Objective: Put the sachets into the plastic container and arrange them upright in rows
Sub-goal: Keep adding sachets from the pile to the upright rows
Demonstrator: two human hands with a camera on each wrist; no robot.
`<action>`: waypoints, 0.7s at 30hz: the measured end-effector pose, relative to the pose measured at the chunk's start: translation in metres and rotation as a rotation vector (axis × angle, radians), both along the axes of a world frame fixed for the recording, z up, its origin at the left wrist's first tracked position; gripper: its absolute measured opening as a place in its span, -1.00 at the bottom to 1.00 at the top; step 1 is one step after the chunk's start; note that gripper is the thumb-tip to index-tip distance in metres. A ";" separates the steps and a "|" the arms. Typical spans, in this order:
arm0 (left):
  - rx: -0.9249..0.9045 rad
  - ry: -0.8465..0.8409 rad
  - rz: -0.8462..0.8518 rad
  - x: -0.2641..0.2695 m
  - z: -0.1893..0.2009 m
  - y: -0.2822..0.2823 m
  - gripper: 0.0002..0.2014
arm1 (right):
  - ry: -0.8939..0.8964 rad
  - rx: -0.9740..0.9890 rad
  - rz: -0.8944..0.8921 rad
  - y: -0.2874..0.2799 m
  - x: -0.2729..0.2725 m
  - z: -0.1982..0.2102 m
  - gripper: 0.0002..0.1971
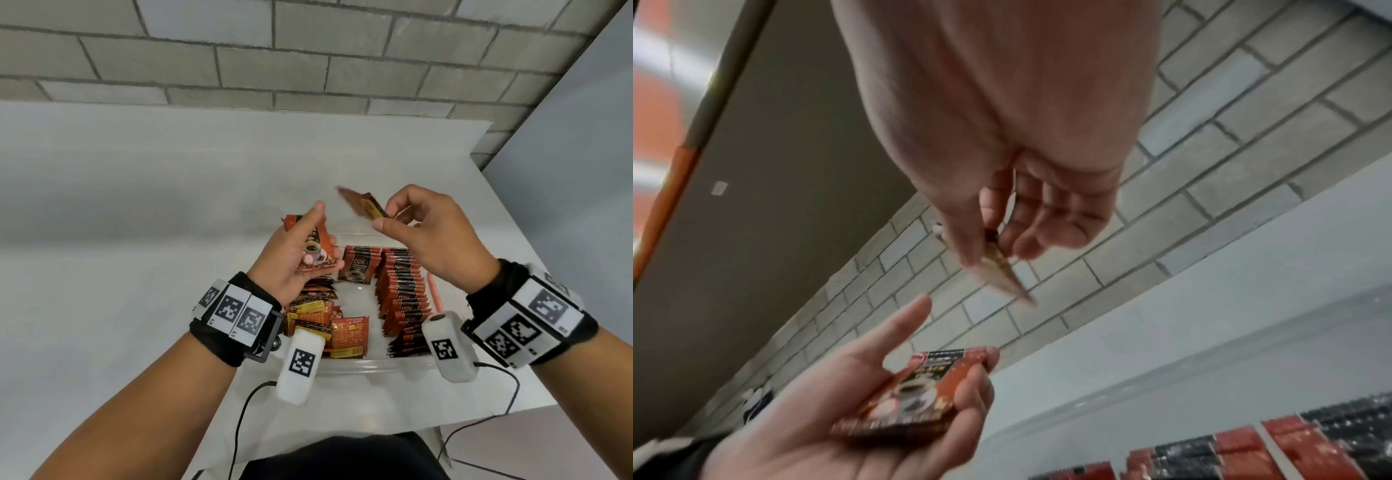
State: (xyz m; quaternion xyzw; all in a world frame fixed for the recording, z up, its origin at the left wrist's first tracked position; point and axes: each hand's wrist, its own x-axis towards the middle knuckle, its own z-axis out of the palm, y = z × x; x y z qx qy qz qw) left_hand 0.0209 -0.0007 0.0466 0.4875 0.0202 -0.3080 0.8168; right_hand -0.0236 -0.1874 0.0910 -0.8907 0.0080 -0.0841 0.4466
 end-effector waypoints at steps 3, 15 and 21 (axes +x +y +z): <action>-0.065 0.037 0.021 -0.001 0.000 -0.004 -0.62 | -0.127 -0.152 0.069 0.006 -0.011 -0.005 -0.85; -0.055 -0.134 -0.020 -0.003 0.000 -0.012 -0.59 | -0.095 -0.287 0.176 0.002 -0.019 -0.012 -0.81; -0.052 -0.124 -0.030 -0.001 0.001 -0.011 -0.53 | 0.143 -0.242 0.046 0.003 -0.005 -0.002 -0.55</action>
